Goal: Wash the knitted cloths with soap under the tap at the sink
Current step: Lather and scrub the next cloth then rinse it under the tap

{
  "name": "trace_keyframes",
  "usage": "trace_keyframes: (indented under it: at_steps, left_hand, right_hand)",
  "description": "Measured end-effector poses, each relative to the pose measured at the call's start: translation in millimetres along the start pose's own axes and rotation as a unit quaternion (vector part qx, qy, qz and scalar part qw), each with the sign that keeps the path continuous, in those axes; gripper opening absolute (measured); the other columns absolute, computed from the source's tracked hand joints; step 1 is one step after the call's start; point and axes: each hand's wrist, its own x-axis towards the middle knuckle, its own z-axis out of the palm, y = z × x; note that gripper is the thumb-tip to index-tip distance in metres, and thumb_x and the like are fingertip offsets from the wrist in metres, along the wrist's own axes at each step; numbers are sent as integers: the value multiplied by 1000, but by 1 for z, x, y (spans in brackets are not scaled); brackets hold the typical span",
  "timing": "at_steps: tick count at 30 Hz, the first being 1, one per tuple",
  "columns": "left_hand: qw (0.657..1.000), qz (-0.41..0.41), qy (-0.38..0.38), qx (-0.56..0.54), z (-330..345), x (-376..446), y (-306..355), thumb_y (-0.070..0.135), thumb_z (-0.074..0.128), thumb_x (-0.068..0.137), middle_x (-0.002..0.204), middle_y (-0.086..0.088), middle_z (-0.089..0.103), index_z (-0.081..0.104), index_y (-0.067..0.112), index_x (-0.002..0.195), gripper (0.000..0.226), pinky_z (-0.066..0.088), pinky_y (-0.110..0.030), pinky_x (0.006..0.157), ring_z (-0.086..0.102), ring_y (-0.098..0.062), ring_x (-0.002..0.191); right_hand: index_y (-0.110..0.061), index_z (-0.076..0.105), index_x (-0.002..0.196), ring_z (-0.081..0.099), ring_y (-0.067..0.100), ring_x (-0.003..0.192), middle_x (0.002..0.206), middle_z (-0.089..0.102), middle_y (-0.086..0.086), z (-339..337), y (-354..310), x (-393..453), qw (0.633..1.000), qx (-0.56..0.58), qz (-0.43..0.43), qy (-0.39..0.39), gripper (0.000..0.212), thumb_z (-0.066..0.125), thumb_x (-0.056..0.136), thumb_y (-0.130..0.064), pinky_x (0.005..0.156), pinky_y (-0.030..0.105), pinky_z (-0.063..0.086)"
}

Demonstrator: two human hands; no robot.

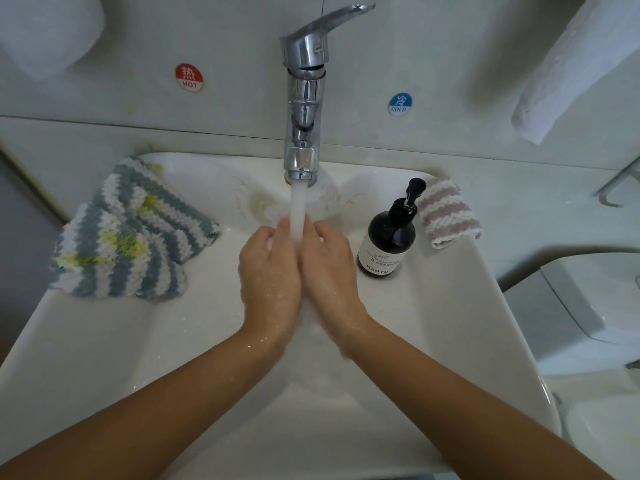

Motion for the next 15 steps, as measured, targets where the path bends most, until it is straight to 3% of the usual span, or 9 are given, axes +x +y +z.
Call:
trace_keyframes:
  at_steps: [2, 4, 6, 9, 11, 15]
  left_hand:
    - [1000, 13, 25, -9, -1, 5, 3, 42, 49, 98, 76, 6, 66, 59, 24, 84, 25, 52, -19, 60, 64, -4, 67]
    - [998, 24, 53, -22, -3, 15, 5, 38, 51, 98, 76, 9, 60, 53, 25, 81, 21, 49, -25, 67, 60, -3, 67]
    - [996, 28, 73, -39, -6, 25, 7, 33, 52, 97, 74, 7, 53, 50, 21, 78, 23, 45, -24, 65, 52, -2, 62]
    - [996, 46, 77, -29, -10, 31, 8, 30, 49, 98, 65, 9, 43, 44, 19, 68, 32, 38, -17, 57, 41, 1, 53]
    - [997, 47, 52, -18, -9, 24, 7, 29, 48, 99, 59, 10, 40, 42, 17, 65, 37, 34, -21, 55, 37, -2, 52]
    - [997, 60, -40, -25, 2, -14, 7, 27, 49, 99, 58, 4, 51, 54, 13, 69, 33, 42, -22, 52, 49, -5, 56]
  right_hand:
    - [-20, 59, 83, 59, 7, 71, 76, 62, -10, -4, -2, 0, 1000, -2, -10, -4, 40, 43, 96, -54, 65, 24, 44]
    - [-17, 53, 74, 47, 1, 59, 64, 53, -14, -8, -4, 0, 998, -10, -59, 7, 41, 43, 98, -49, 56, 16, 36]
    - [-19, 43, 64, 39, 2, 51, 52, 42, -16, -11, -4, -3, 994, -9, -103, 18, 39, 48, 98, -37, 49, 13, 32]
    - [-20, 43, 64, 36, 1, 50, 50, 41, -17, -6, -5, -2, 990, 23, -136, 26, 35, 53, 97, -22, 49, 11, 32]
    - [-18, 45, 64, 38, 0, 50, 49, 42, -17, -4, -9, 1, 989, 50, -131, 50, 34, 55, 96, -22, 51, 12, 32]
    - [-21, 42, 60, 38, 5, 53, 51, 40, -14, -9, -9, 12, 987, 96, -92, 90, 38, 57, 95, -23, 59, 24, 36]
